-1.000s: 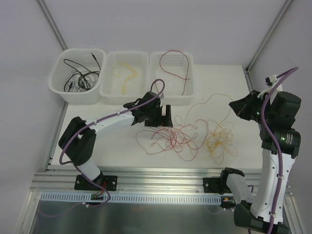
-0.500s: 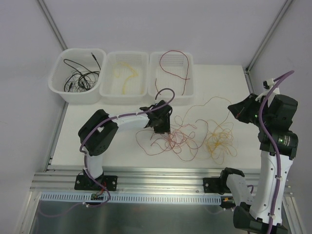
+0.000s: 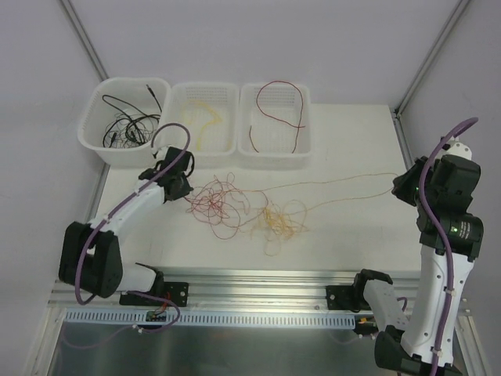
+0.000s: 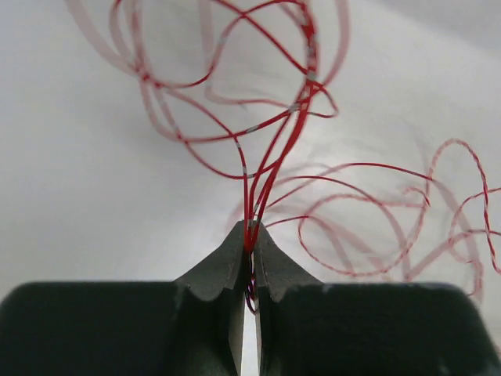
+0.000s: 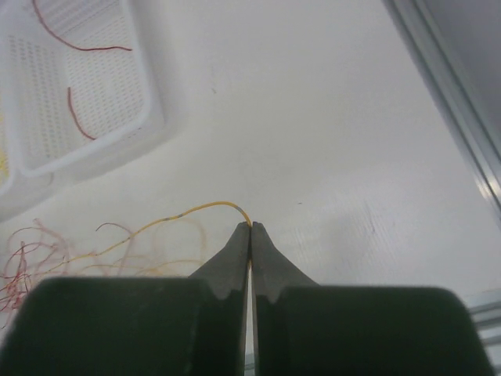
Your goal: Untangle the cables
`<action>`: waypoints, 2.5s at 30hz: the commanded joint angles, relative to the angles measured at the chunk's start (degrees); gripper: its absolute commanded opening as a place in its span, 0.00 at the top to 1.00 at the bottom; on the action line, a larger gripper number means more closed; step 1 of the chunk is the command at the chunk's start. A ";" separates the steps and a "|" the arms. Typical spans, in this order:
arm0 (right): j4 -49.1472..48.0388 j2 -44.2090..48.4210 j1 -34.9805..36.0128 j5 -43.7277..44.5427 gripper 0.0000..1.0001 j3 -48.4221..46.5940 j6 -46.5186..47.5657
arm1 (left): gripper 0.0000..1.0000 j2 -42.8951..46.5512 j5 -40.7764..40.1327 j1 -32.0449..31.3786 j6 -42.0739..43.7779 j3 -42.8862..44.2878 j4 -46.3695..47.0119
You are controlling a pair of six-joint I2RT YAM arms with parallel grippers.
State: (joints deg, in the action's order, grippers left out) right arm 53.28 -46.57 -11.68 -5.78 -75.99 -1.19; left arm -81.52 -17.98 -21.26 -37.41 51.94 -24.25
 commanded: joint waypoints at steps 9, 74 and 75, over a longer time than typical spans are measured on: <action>3.15 -1.15 0.26 21.87 0.99 -2.68 0.84 | 0.94 19.20 -13.83 11.68 16.82 1.22 -13.27; -33.87 -25.80 45.49 2.25 0.99 18.22 -1.01 | 0.98 29.40 0.14 11.85 26.33 -7.21 -4.66; -28.98 -20.63 42.74 3.22 0.99 19.02 -0.57 | 0.98 29.40 0.14 12.03 26.16 -7.12 -4.67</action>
State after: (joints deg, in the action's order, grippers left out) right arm 12.16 -76.97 37.15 -8.34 -59.81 -4.75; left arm -53.12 -13.98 -9.65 -10.09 45.04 -28.58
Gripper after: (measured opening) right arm 0.017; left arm 0.029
